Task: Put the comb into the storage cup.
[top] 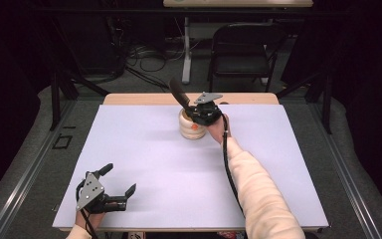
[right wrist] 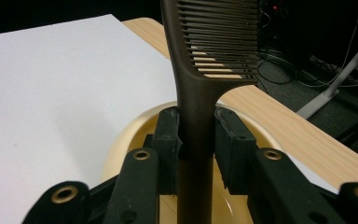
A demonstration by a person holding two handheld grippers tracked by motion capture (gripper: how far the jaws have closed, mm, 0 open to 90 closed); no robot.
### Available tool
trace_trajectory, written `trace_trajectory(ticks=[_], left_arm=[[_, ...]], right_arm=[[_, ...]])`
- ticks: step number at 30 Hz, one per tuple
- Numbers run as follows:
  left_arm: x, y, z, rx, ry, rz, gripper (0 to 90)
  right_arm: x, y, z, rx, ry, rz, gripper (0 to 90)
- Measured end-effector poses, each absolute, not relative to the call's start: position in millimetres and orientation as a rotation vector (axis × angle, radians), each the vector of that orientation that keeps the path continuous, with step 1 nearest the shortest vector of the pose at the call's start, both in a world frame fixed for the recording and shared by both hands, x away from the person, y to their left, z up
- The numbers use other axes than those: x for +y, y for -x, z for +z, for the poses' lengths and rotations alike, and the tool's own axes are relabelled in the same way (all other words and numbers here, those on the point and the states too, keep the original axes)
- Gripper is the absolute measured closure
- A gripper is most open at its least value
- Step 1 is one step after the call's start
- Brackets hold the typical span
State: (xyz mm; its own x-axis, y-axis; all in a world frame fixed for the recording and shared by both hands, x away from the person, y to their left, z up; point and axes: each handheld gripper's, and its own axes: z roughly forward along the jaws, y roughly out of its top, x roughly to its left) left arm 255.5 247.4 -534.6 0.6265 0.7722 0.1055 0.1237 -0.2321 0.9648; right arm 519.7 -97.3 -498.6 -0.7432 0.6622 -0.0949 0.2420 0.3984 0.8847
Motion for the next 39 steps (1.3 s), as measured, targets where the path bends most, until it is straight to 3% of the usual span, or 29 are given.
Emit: trace_trajectory(ticks=[28, 39], left_arm=[[246.8, -255.3, -534.4, 0.734, -1.725, 0.720, 0.2], [246.9, -255.5, -534.3, 0.737, -1.725, 0.721, 0.2]], right_arm=[[-112.2, -499.6, -474.0, 2.317, -0.793, 1.307, 21.0], [-122.9, -480.0, -466.8, 2.364, -0.753, 1.307, 13.5]])
